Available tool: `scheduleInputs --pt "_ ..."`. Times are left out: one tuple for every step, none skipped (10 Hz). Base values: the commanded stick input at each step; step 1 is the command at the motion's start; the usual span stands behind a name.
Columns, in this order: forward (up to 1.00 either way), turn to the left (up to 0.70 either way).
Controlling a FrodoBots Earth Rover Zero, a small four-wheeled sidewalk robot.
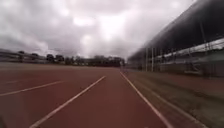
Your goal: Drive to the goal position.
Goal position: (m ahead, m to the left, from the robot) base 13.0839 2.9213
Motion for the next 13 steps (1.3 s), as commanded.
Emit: scheduleInputs --pt "0.7 0.0" --pt "0.7 0.0" --pt "0.7 0.0" --pt "0.7 0.0" --pt "0.7 -0.04" --pt "0.7 -0.15" --pt "0.7 -0.23" --pt "0.7 -0.23" --pt "0.7 -0.2" --pt "0.7 -0.09" --pt "0.7 0.0" --pt "0.7 0.0" --pt "0.7 0.0"
